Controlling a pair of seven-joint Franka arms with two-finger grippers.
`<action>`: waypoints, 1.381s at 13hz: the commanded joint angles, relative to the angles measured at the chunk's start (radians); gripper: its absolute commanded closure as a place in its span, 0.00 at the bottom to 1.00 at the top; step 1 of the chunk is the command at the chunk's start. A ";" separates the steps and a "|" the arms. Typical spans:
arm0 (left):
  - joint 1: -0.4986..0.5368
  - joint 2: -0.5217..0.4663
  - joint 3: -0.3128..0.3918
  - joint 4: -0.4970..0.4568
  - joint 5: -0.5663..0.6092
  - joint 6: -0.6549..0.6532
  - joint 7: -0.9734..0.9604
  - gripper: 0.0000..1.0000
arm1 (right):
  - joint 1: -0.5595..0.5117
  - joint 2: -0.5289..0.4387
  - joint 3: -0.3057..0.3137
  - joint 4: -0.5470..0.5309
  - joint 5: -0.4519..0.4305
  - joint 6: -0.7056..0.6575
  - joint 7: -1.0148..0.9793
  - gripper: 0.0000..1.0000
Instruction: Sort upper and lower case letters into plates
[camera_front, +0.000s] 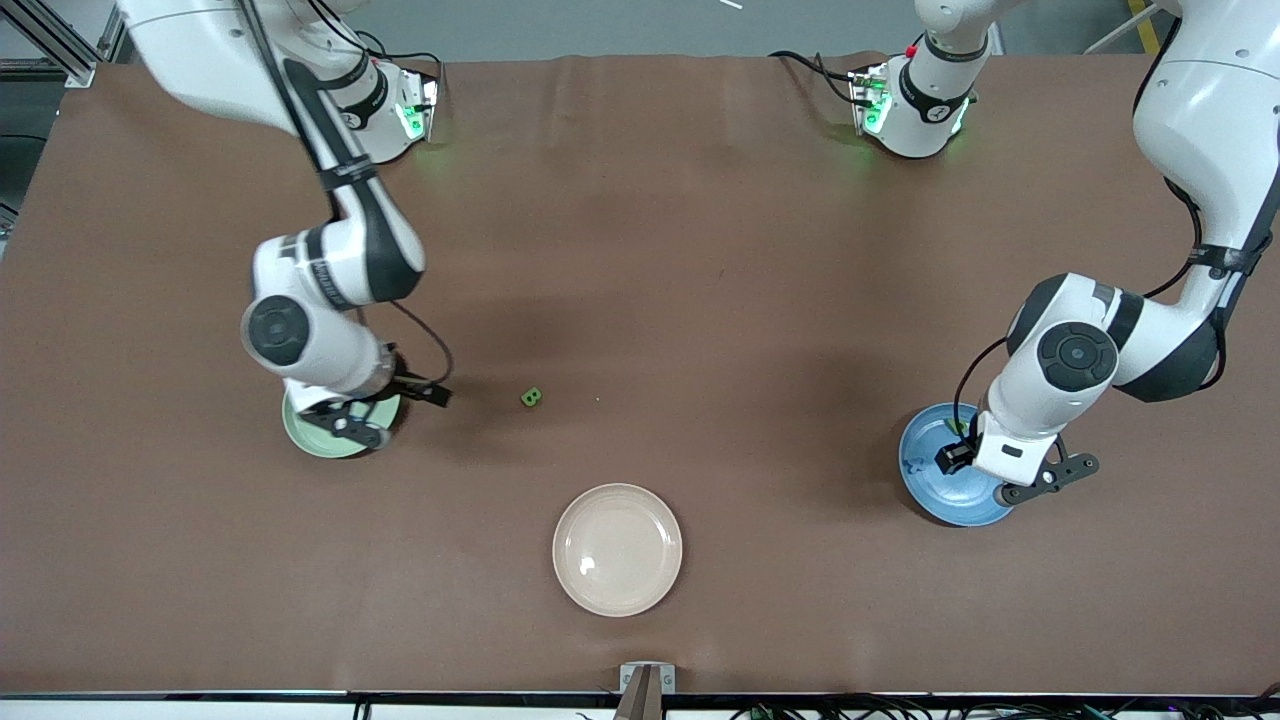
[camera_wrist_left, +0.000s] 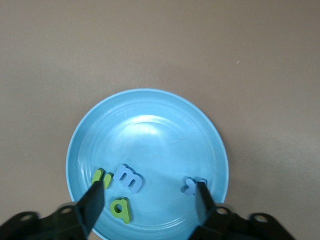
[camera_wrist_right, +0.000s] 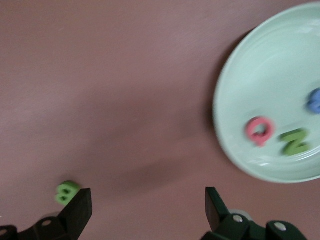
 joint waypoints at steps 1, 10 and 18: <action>-0.001 -0.038 -0.060 0.068 -0.026 -0.132 0.021 0.00 | 0.086 0.097 -0.007 0.045 0.016 0.095 0.154 0.00; 0.065 -0.104 -0.201 0.334 -0.154 -0.416 0.192 0.00 | 0.204 0.200 -0.011 0.051 0.001 0.211 0.380 0.11; -0.015 -0.334 -0.037 0.346 -0.344 -0.549 0.447 0.00 | 0.207 0.225 -0.012 0.045 -0.006 0.245 0.378 0.63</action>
